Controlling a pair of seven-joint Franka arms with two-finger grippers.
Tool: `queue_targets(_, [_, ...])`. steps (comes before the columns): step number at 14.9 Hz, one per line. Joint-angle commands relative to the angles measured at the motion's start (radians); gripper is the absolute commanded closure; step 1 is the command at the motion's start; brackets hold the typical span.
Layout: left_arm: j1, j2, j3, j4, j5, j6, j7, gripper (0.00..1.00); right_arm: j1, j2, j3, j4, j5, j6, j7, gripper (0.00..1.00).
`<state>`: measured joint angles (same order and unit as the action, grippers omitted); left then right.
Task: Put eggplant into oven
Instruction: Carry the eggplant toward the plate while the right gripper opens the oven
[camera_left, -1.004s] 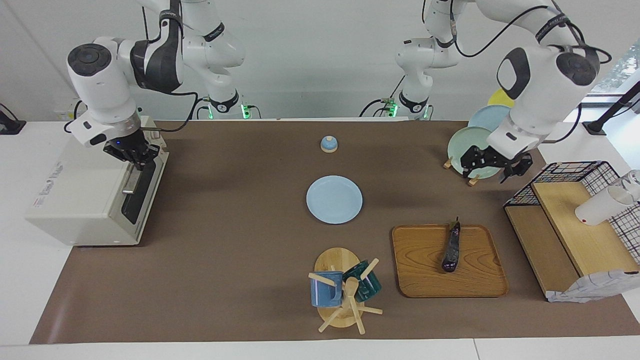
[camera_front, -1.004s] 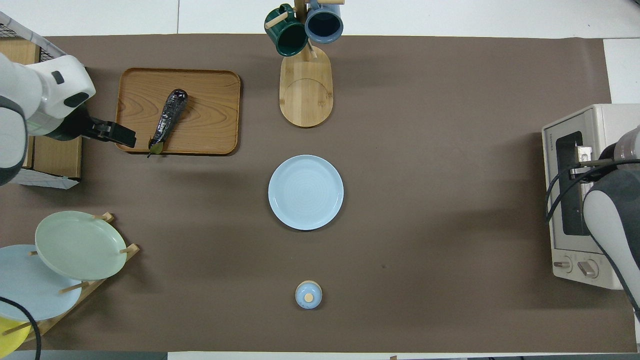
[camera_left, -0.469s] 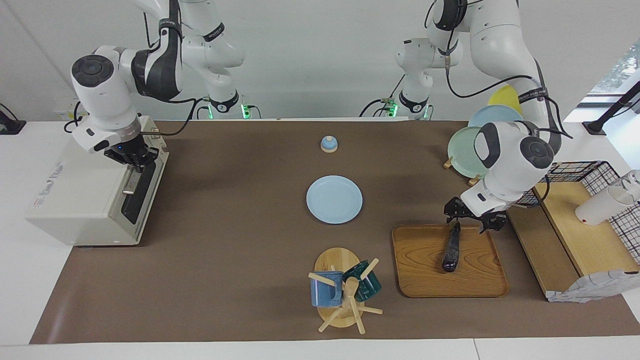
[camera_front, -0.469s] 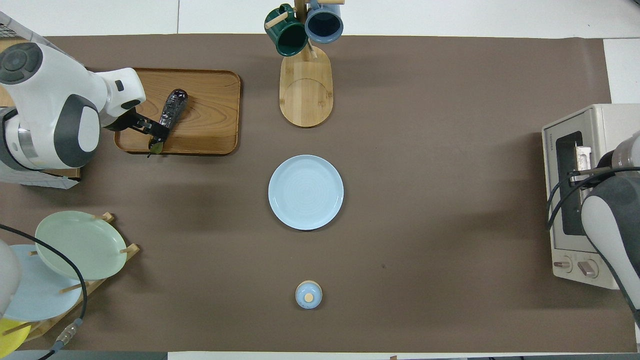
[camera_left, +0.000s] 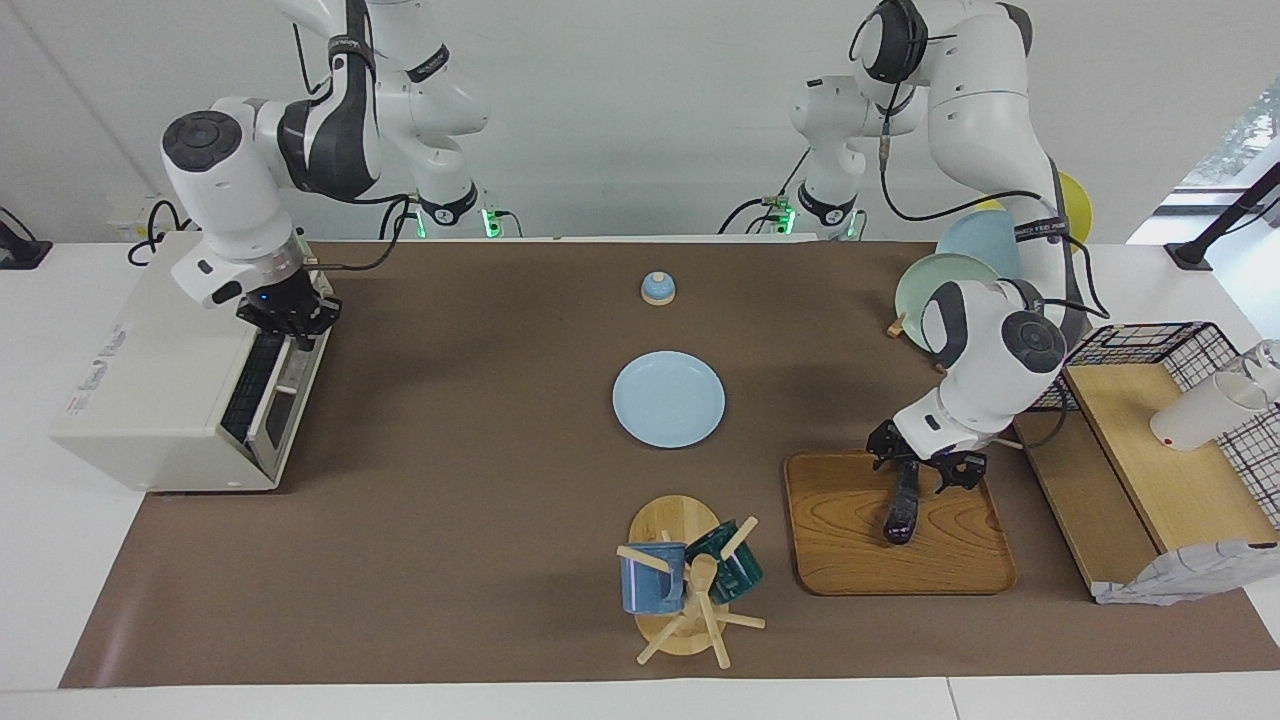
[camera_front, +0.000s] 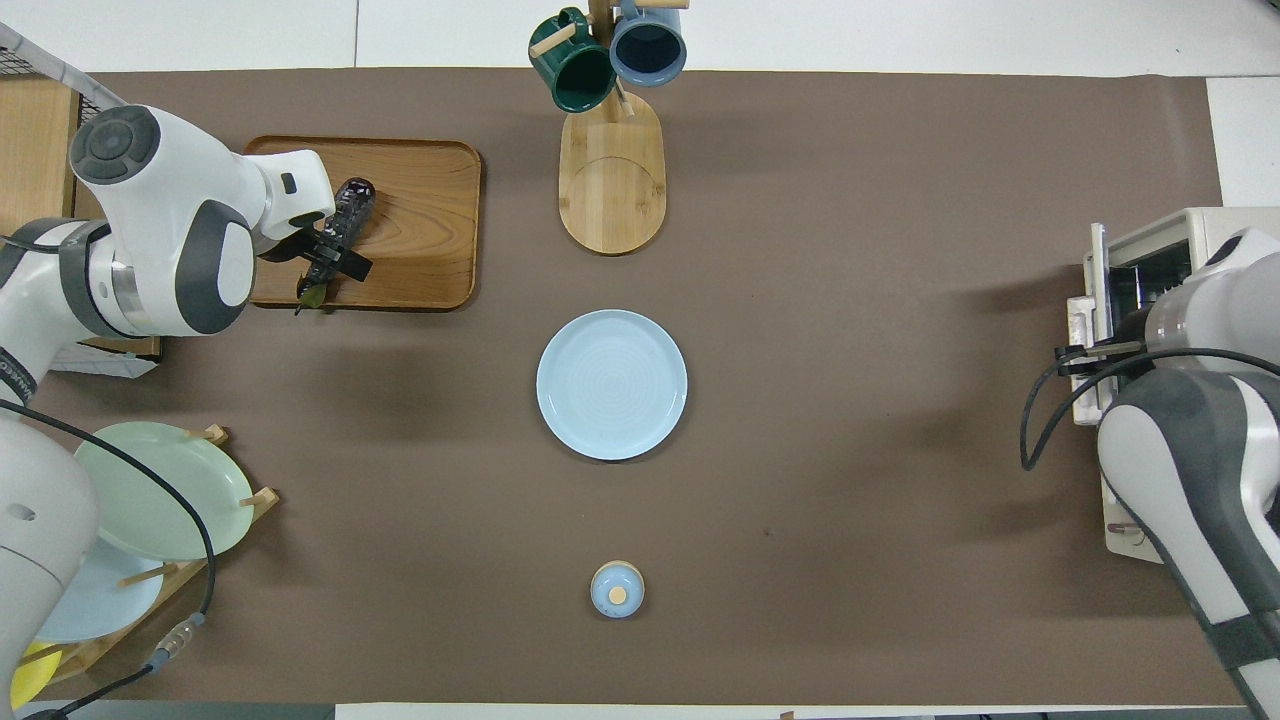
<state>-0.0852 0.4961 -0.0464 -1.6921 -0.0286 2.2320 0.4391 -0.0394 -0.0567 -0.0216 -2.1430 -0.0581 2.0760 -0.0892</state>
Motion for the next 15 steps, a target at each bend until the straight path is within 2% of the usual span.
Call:
queue_targets(1, [-0.010, 0.007, 0.011, -0.001, 0.010, 0.032, 0.023, 0.08, -0.005, 0.104, -0.004, -0.014, 0.041, 0.165, -0.012, 1.00])
queue_targets(5, [-0.008, 0.009, 0.011, 0.000, 0.009, 0.037, 0.023, 0.60, 0.030, 0.173, -0.003, -0.048, 0.056, 0.297, -0.012, 1.00])
queue_targets(7, [-0.008, 0.007, 0.011, 0.003, 0.009, 0.031, 0.024, 1.00, 0.061, 0.186, -0.003, -0.046, 0.112, 0.326, -0.012, 1.00])
queue_targets(11, [-0.005, -0.007, 0.010, 0.045, -0.028, -0.055, 0.010, 1.00, 0.122, 0.187, -0.003, -0.046, 0.118, 0.325, 0.072, 1.00])
queue_targets(13, [-0.008, -0.084, 0.011, 0.020, -0.088, -0.113, -0.023, 1.00, 0.147, 0.189, -0.001, -0.012, 0.124, 0.293, 0.088, 1.00])
queue_targets(15, [-0.011, -0.166, 0.008, 0.000, -0.094, -0.185, -0.156, 1.00, 0.173, 0.186, -0.001, 0.035, 0.145, 0.216, 0.094, 1.00])
